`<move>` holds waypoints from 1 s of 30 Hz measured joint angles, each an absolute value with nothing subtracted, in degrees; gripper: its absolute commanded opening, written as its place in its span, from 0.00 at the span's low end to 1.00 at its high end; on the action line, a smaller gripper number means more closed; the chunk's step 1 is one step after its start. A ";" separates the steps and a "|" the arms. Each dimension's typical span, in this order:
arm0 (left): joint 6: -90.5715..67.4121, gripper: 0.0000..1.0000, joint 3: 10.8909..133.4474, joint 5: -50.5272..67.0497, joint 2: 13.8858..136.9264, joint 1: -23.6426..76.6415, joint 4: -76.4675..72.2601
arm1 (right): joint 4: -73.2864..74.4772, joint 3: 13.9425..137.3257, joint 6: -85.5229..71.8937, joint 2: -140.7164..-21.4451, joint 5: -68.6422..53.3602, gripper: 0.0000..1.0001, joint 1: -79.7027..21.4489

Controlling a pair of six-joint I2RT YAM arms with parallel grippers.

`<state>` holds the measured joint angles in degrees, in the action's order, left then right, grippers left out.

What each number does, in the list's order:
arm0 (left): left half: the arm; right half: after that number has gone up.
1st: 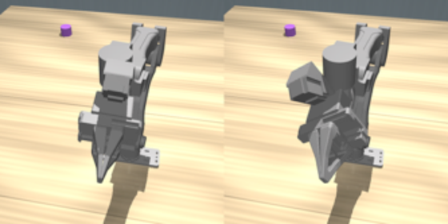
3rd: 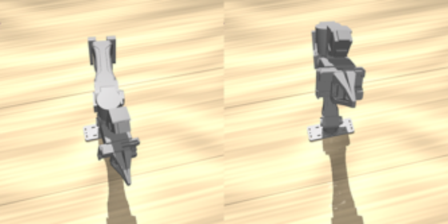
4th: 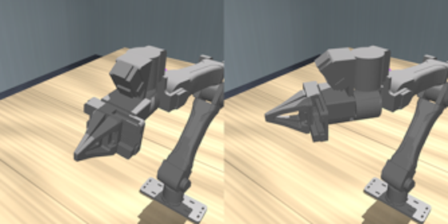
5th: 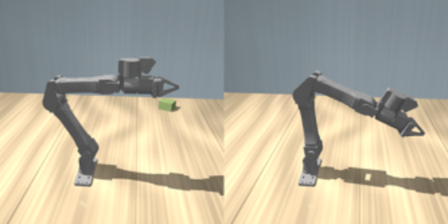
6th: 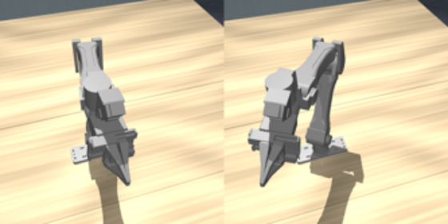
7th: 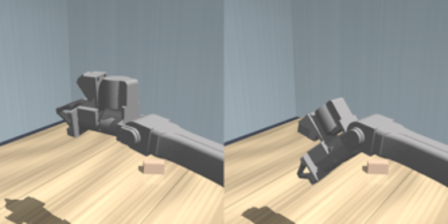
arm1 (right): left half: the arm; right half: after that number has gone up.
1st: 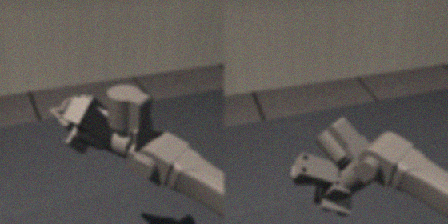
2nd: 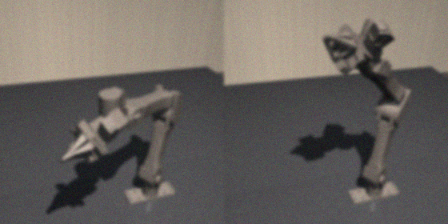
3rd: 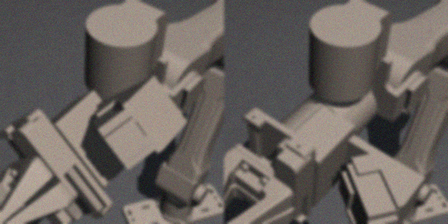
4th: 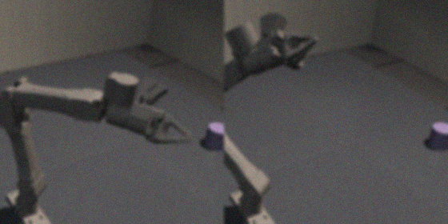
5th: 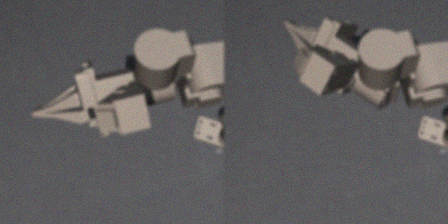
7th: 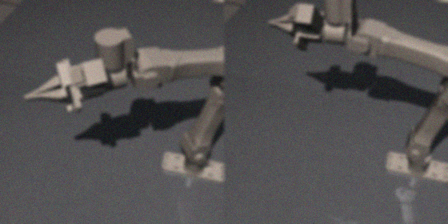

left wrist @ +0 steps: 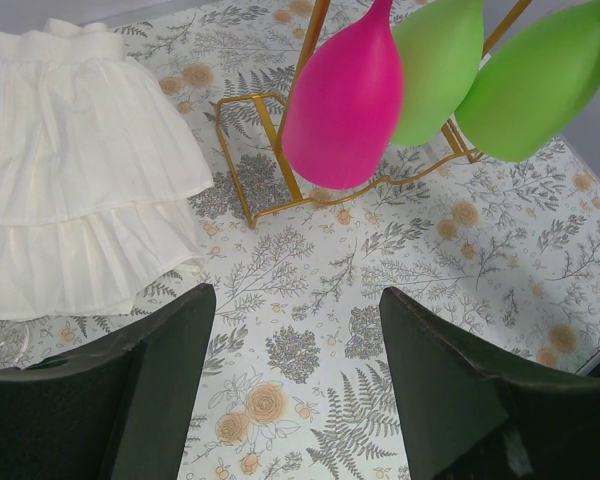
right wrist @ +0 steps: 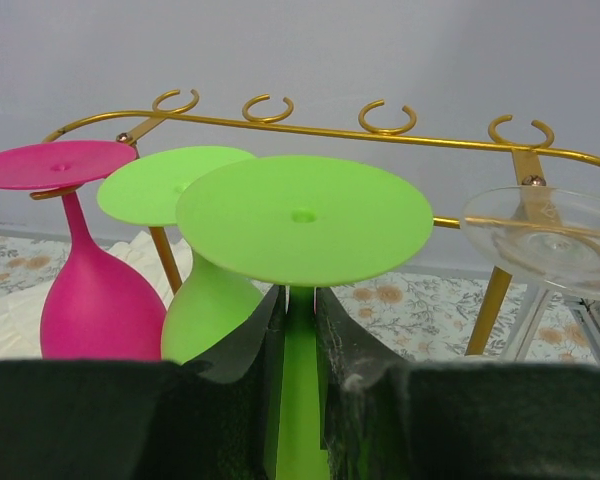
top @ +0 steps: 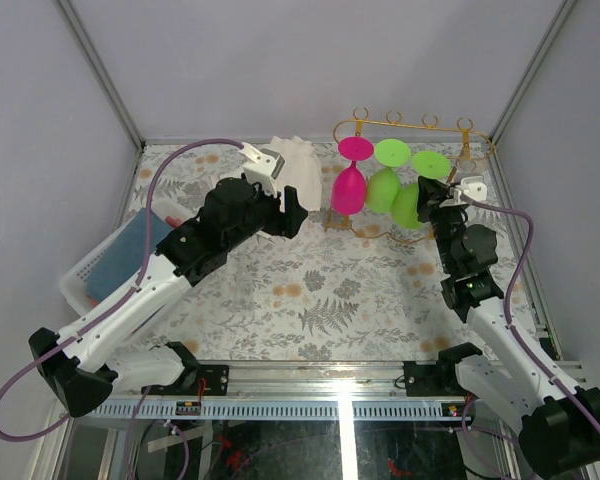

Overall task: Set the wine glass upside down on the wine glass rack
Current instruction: Turn the wine glass upside down at the wine rack.

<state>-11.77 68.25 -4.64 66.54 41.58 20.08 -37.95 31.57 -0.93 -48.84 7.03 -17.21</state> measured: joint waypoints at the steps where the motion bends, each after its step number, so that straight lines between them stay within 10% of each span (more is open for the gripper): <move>1: -11.75 0.67 68.20 -4.64 66.50 41.56 20.08 | -37.95 31.75 -1.13 -49.15 7.01 0.00 -16.99; 21: -11.75 0.67 67.99 -4.64 66.17 41.56 20.08 | -36.27 32.51 -2.22 -52.36 7.09 0.00 -15.73; 30: -11.75 0.67 67.99 -4.67 66.11 41.17 20.08 | -35.59 32.80 -2.20 -52.56 8.10 0.17 -15.68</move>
<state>-11.75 67.99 -4.67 66.11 41.17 20.08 -35.59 32.80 -2.20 -52.56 8.10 -15.68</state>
